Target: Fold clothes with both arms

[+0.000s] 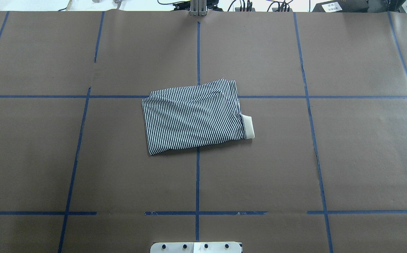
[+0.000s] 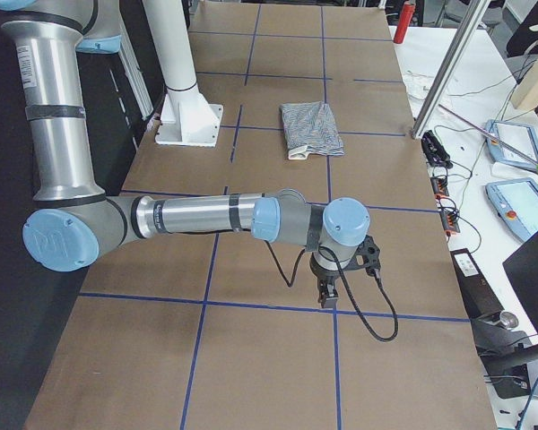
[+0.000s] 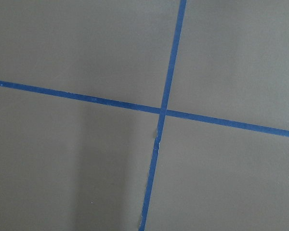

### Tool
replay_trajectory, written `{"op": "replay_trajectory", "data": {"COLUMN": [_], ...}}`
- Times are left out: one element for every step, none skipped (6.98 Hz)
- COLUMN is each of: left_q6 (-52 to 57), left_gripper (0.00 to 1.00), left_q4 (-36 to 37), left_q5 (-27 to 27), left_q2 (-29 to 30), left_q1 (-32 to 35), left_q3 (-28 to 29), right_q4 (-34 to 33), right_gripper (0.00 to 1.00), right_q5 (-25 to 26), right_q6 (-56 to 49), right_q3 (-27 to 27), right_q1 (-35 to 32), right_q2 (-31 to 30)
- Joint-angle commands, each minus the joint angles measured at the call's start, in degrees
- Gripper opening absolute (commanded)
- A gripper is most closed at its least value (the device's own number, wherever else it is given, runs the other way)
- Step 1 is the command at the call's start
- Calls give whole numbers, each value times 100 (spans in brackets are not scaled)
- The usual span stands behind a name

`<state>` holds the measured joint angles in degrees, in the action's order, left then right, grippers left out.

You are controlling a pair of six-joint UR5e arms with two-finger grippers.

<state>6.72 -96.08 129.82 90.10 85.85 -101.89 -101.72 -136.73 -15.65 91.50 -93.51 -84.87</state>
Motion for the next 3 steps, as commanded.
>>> {"op": "replay_trajectory", "data": {"left_q6": [66, 197, 320], "left_gripper": [100, 100, 100], "left_q4": [-8, -16, 114], "left_q5": [42, 60, 60], "left_q2": [-80, -132, -168], "left_q1": [150, 317, 336], "left_q3": [613, 704, 740], "right_q4": [126, 117, 126], "right_gripper": [100, 100, 100], "right_q5": [-3, -3, -3], "right_q6": [62, 105, 193], "right_q3": [8, -27, -27], "right_q1": [25, 25, 25], "right_q2": [-169, -170, -187]}}
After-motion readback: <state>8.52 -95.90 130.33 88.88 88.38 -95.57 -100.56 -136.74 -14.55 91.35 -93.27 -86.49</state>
